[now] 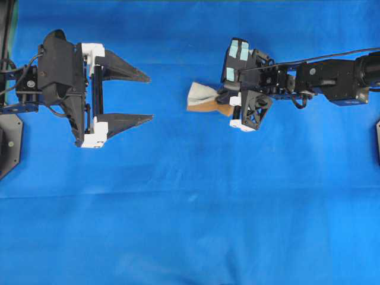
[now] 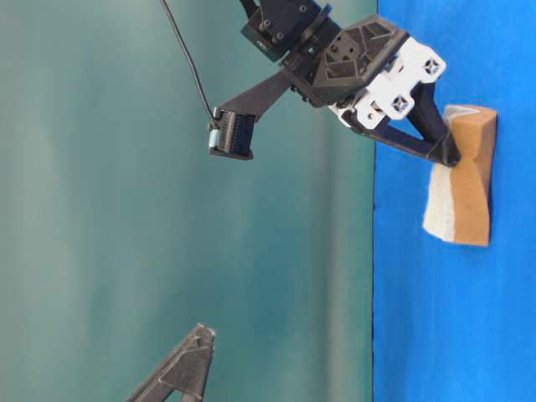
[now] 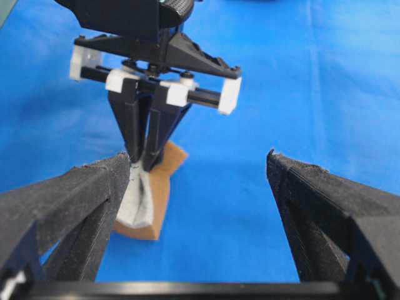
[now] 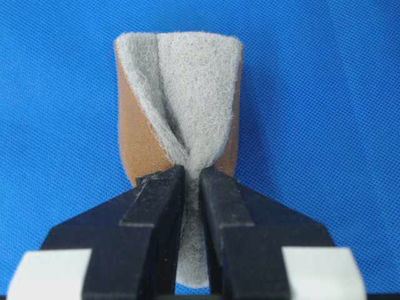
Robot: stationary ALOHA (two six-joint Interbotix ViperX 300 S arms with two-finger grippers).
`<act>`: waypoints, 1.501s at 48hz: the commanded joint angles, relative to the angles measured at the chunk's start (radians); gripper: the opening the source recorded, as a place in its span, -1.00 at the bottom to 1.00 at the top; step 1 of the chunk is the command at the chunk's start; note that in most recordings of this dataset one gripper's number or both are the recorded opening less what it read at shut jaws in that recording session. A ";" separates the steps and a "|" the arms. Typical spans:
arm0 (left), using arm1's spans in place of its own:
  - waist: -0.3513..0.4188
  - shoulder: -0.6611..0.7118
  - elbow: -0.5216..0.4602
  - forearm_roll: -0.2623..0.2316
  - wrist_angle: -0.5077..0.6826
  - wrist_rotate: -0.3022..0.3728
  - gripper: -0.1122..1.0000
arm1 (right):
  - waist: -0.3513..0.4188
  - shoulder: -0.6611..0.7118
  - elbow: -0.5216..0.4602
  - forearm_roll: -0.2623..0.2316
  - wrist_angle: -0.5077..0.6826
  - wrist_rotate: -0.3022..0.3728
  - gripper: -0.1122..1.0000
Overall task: Hand over the sponge with the left arm and wipe it with the right arm.
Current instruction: 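Rub the held sponge back and forth on the table with the right gripper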
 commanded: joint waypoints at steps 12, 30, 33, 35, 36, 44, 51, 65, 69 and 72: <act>0.000 -0.011 -0.009 -0.002 -0.012 0.000 0.77 | 0.190 -0.028 -0.009 0.034 0.025 0.034 -0.53; -0.002 -0.009 -0.011 -0.002 -0.011 0.002 0.77 | 0.410 -0.041 -0.041 0.044 0.084 0.133 -0.53; -0.002 -0.009 -0.011 -0.002 -0.011 0.000 0.77 | 0.426 -0.049 -0.041 0.046 0.084 0.141 -0.53; 0.000 -0.009 -0.011 -0.002 -0.012 0.000 0.77 | 0.434 -0.057 -0.041 0.044 0.084 0.141 -0.53; 0.000 -0.009 -0.011 -0.002 -0.012 0.000 0.77 | 0.434 -0.058 -0.040 0.044 0.084 0.141 -0.53; 0.000 -0.005 -0.012 -0.002 -0.012 0.002 0.77 | 0.407 -0.066 -0.038 0.035 0.086 0.129 -0.54; 0.000 -0.003 -0.014 -0.002 -0.012 0.000 0.77 | 0.313 -0.071 -0.032 0.014 0.095 0.127 -0.54; 0.000 -0.003 -0.011 -0.002 -0.006 0.000 0.77 | 0.081 -0.071 0.003 -0.087 0.087 0.126 -0.54; 0.000 -0.003 -0.009 -0.002 -0.006 0.000 0.77 | 0.021 -0.071 0.008 -0.101 0.084 0.124 -0.54; -0.002 -0.003 -0.009 -0.002 -0.006 0.000 0.77 | -0.011 -0.071 0.011 -0.112 0.083 0.124 -0.54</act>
